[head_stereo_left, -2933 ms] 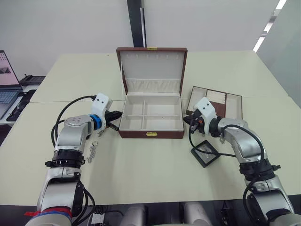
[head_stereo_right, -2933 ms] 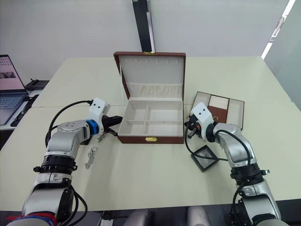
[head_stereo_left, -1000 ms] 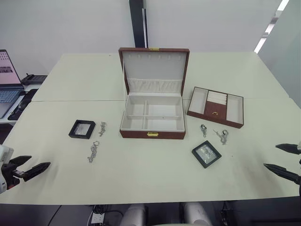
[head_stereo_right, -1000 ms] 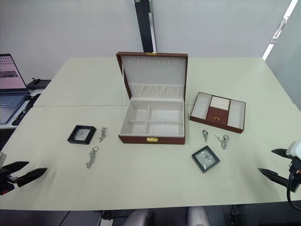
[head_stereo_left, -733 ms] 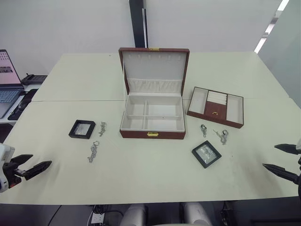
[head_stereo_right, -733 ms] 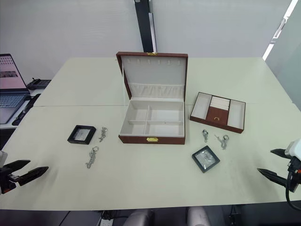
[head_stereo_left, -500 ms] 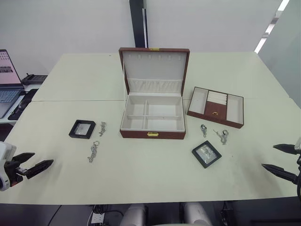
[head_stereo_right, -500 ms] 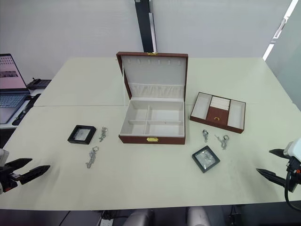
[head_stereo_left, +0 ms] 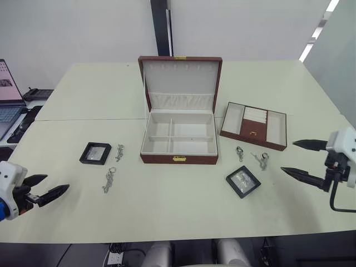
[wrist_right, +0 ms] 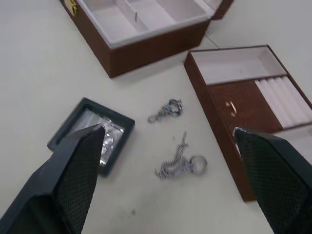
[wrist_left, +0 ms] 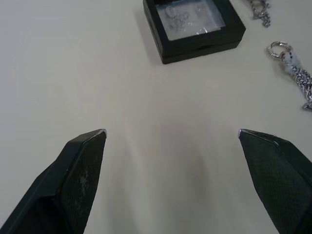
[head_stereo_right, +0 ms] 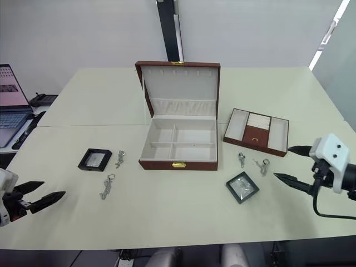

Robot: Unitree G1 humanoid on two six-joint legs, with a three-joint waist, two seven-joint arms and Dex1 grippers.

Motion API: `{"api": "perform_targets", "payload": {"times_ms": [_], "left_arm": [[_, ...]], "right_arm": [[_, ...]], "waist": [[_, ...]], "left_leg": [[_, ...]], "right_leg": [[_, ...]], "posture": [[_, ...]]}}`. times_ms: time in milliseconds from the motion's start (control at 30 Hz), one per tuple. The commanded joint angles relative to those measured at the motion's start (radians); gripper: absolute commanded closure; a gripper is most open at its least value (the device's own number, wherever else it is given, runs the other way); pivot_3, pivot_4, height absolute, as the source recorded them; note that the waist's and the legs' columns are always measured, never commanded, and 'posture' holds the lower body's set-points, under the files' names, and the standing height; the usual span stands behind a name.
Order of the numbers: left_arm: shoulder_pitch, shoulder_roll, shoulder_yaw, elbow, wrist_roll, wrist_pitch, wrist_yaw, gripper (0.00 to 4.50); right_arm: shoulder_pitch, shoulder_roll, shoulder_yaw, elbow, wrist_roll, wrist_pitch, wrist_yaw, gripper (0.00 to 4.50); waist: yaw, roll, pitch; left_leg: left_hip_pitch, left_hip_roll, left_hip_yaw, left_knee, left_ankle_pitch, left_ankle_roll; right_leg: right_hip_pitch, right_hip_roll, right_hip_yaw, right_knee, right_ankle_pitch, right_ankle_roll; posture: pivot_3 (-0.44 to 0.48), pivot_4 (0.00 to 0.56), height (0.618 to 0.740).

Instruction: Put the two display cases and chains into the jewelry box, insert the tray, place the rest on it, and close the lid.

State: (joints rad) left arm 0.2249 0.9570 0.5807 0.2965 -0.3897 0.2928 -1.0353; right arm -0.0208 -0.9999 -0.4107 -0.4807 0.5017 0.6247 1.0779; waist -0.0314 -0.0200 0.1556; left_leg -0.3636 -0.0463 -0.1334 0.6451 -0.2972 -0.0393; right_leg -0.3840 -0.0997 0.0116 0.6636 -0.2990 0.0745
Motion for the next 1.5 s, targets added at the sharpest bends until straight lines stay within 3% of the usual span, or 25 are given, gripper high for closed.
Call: {"api": "perform_targets", "payload": {"times_ms": [33, 300, 700, 800, 900, 1233, 1500], "left_arm": [[0.018, 0.030, 0.040, -0.032, 0.024, -0.035, 0.008, 0.00], [-0.020, 0.104, 0.011, -0.048, 0.030, -0.043, -0.058, 0.00], [-0.115, 0.156, -0.066, -0.099, 0.046, -0.039, -0.133, 0.00], [-0.169, 0.172, -0.110, -0.057, 0.065, -0.076, -0.163, 0.58], [-0.230, 0.189, -0.176, 0.012, 0.103, -0.156, -0.213, 1.49], [-0.619, 0.169, -0.455, 0.494, 0.304, -0.646, -0.364, 1.49], [-0.836, 0.101, -0.577, 0.807, 0.430, -0.835, -0.329, 1.49]], "right_arm": [[-0.178, 0.028, 0.155, -0.077, 0.084, 0.078, -0.049, 0.03], [-0.485, 0.223, 0.438, -0.092, 0.129, 0.181, -0.157, 0.03], [-0.542, 0.332, 0.583, -0.077, 0.072, 0.165, -0.218, 0.03], [-0.544, 0.345, 0.591, -0.073, 0.063, 0.165, -0.220, 0.00], [-0.546, 0.357, 0.599, -0.069, 0.056, 0.162, -0.225, 0.00], [-0.551, 0.387, 0.619, -0.069, 0.048, 0.169, -0.237, 0.00], [-0.549, 0.397, 0.627, -0.076, 0.049, 0.177, -0.242, 0.00]], "waist": [[-0.002, 0.001, 0.000], [0.002, 0.000, 0.000], [-0.001, 0.000, 0.000], [-0.001, 0.000, 0.000], [-0.001, 0.001, 0.000], [-0.002, 0.000, 0.000], [-0.017, 0.000, 0.000]], "left_leg": [[0.000, 0.000, 0.000, 0.000, 0.000, 0.000], [-0.002, 0.003, -0.001, 0.000, -0.001, -0.002], [-0.001, 0.005, 0.000, 0.000, -0.001, -0.002], [-0.001, 0.004, 0.000, 0.000, -0.001, -0.002], [-0.001, 0.004, 0.000, 0.000, -0.001, -0.002], [-0.001, 0.002, 0.001, 0.001, -0.001, -0.003], [-0.001, 0.003, 0.000, 0.001, 0.000, -0.005]], "right_leg": [[0.000, 0.000, 0.000, 0.000, 0.000, 0.000], [-0.003, 0.004, -0.001, 0.000, 0.001, -0.002], [-0.004, 0.007, 0.001, 0.001, 0.002, -0.003], [-0.004, 0.007, 0.001, 0.001, 0.002, -0.003], [-0.005, 0.008, 0.001, 0.001, 0.002, -0.003], [-0.005, 0.011, -0.002, 0.001, 0.003, -0.005], [-0.005, 0.011, -0.006, 0.002, 0.003, -0.005]], "posture": [[0.000, 0.150, 0.740], [0.000, 0.150, 0.740], [0.000, 0.150, 0.740], [0.000, 0.150, 0.740], [0.000, 0.150, 0.740], [0.000, 0.150, 0.740], [0.000, 0.150, 0.740]]}}
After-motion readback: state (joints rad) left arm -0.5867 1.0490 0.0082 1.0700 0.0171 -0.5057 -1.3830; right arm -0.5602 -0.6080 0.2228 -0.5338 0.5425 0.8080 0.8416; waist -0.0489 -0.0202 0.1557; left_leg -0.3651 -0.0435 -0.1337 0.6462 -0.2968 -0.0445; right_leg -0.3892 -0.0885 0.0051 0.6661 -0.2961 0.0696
